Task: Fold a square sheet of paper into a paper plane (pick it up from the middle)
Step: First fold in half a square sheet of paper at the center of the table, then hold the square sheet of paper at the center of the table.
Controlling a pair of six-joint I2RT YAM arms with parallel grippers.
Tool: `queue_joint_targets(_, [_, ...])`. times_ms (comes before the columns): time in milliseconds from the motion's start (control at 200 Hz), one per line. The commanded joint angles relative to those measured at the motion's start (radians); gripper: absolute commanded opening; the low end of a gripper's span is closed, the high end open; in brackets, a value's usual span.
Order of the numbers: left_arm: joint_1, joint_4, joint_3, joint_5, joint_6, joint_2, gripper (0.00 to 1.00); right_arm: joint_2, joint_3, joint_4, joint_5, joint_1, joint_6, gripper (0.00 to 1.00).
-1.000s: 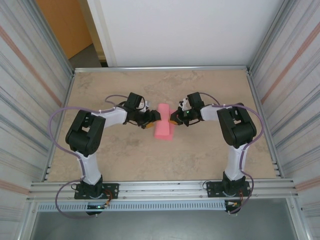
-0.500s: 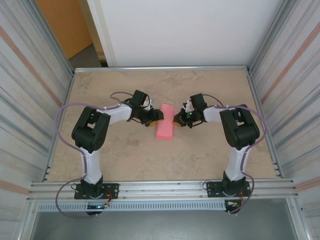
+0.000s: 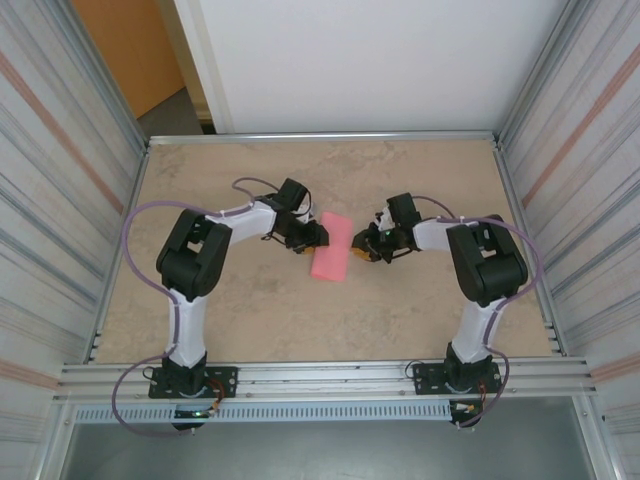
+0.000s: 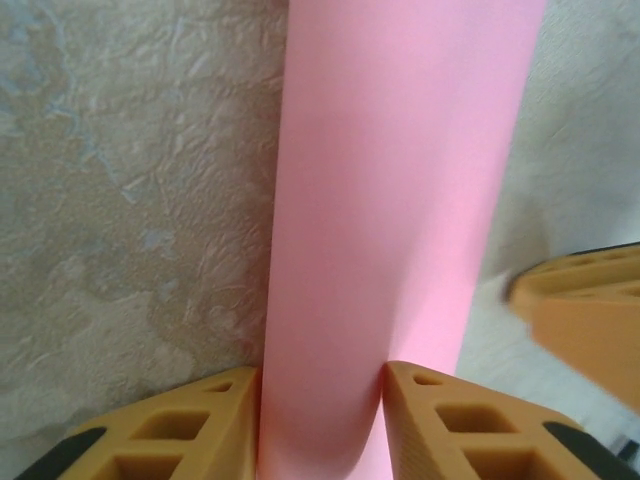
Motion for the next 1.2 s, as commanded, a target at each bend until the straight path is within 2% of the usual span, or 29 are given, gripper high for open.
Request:
queue_joint_targets(0, [-0.024, -0.108, 0.014, -0.074, 0.070, 0.039, 0.35, -0.100, -0.009, -0.003, 0.060, -0.039, 0.022, 0.30])
queue_joint_targets(331, [-0.029, -0.116, 0.012, -0.126, 0.025, 0.096, 0.30, -0.108, -0.023, 0.011, 0.058, -0.055, 0.019, 0.28])
queue_joint_targets(747, [-0.044, -0.120, 0.024, -0.145, -0.104, 0.159, 0.34, -0.074, -0.022, 0.035, 0.021, -0.040, 0.008, 0.27])
queue_joint_targets(1198, [-0.060, -0.175, 0.074, -0.147, -0.072, 0.209, 0.36, -0.048, -0.010, 0.053, -0.006, -0.022, -0.002, 0.26])
